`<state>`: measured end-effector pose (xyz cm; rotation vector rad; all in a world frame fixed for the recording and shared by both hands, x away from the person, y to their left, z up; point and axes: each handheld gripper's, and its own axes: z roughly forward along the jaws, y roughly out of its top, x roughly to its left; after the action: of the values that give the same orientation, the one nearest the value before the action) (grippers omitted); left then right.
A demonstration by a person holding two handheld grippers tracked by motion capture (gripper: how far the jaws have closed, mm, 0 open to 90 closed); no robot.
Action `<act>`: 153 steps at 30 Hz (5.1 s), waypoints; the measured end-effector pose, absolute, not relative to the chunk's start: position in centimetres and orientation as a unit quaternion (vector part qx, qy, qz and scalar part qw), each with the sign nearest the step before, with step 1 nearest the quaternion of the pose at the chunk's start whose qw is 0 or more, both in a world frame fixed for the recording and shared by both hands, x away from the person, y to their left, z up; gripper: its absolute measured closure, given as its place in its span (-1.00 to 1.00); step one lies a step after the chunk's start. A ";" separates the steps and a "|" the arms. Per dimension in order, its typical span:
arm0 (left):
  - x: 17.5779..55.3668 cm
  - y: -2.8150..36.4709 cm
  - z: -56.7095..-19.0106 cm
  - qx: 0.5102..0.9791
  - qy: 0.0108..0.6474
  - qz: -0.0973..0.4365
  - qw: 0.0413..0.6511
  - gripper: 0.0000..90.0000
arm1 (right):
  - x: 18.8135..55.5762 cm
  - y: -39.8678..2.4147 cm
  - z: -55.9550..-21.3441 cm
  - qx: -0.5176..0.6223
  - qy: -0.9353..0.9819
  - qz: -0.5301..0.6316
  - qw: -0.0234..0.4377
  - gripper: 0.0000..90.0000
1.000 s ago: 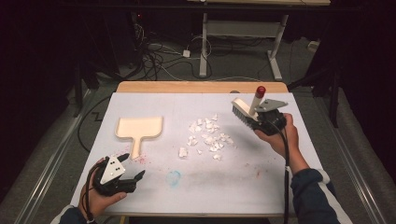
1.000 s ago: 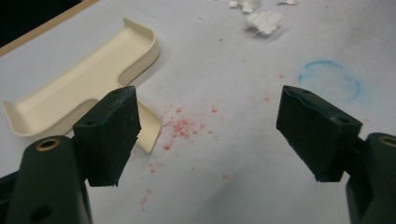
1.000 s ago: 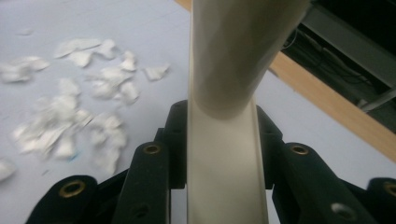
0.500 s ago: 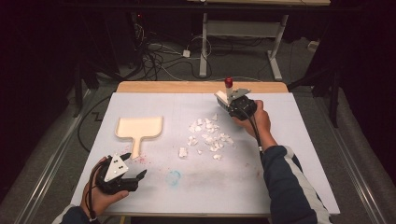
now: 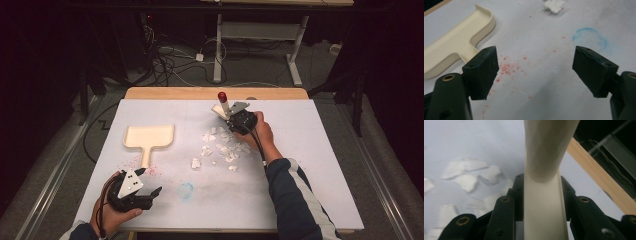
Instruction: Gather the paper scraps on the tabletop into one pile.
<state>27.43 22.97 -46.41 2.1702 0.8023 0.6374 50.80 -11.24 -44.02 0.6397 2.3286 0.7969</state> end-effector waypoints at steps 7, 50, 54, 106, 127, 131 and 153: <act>26.8 22.6 -46.4 0.848 0.307 0.245 0.357 -0.54 | 49.0 -11.0 -44.7 0.194 0.883 0.326 0.275 0.49; 26.5 21.6 -46.8 0.862 0.288 0.229 0.350 -0.54 | 41.5 -14.3 -41.8 0.087 0.890 0.361 0.265 0.50; 26.6 21.0 -46.9 0.868 0.275 0.224 0.347 -0.54 | 41.6 -14.9 -41.1 0.143 0.878 0.373 0.265 0.50; 26.0 21.1 -46.3 0.869 0.257 0.224 0.357 -0.54 | 37.0 -12.6 -42.8 0.392 0.806 0.335 0.291 0.50; 25.9 23.2 -45.6 0.848 0.299 0.239 0.367 -0.54 | 35.7 -4.1 -42.4 0.387 0.782 0.469 0.134 0.50; 25.9 23.4 -45.7 0.850 0.296 0.235 0.366 -0.54 | 36.9 -2.7 -44.5 0.409 0.780 0.455 0.130 0.50; 26.1 22.4 -46.2 0.865 0.281 0.218 0.353 -0.54 | 39.7 -9.2 -45.0 0.525 0.716 0.423 0.183 0.49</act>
<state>26.09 22.45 -46.19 2.2385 0.7260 0.5641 39.68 -9.18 -45.01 1.4801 2.0193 1.1920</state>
